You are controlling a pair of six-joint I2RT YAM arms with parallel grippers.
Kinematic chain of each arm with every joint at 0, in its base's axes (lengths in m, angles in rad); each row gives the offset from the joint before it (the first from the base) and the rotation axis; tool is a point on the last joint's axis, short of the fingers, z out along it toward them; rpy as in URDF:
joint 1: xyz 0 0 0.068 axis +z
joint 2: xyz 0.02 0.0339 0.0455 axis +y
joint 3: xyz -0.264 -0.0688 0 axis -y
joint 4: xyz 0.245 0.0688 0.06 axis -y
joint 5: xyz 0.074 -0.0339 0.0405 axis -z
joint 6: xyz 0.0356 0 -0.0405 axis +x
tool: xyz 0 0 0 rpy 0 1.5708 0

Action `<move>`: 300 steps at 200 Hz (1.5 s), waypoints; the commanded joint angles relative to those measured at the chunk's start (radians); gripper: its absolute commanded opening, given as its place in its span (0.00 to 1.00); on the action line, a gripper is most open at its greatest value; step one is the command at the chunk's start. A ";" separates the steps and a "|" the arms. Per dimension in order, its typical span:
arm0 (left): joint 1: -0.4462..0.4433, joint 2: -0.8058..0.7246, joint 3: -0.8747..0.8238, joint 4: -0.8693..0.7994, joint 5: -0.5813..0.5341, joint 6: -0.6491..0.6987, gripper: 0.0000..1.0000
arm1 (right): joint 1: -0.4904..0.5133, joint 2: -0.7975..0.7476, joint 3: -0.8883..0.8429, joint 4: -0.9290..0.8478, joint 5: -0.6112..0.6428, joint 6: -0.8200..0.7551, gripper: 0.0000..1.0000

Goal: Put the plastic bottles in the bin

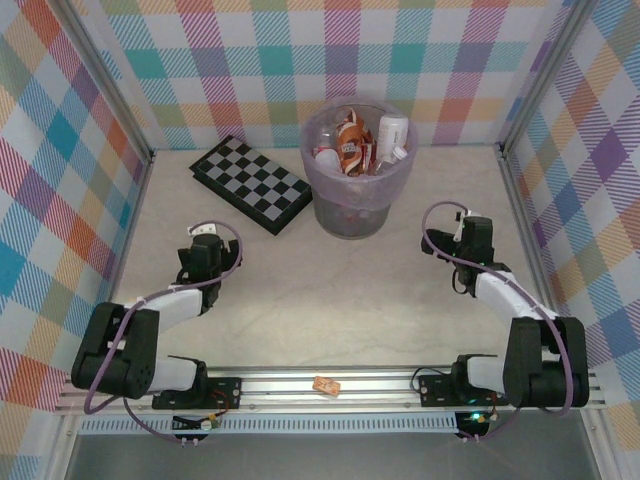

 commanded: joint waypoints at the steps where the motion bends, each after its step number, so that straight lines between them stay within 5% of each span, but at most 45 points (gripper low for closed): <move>1: 0.017 0.035 0.024 0.148 0.017 0.030 1.00 | 0.005 0.048 -0.030 0.233 0.019 -0.025 1.00; 68: 0.046 0.199 0.082 0.232 0.069 0.049 1.00 | 0.014 0.163 -0.043 0.397 0.061 -0.113 0.99; 96: 0.055 0.190 0.052 0.269 0.105 0.041 1.00 | 0.019 0.244 -0.123 0.661 0.029 -0.160 1.00; 114: 0.060 0.232 -0.019 0.438 0.143 0.060 1.00 | 0.025 0.289 -0.175 0.813 0.025 -0.173 1.00; 300: 0.063 0.232 -0.018 0.433 0.150 0.055 1.00 | 0.024 0.271 -0.157 0.737 0.025 -0.167 1.00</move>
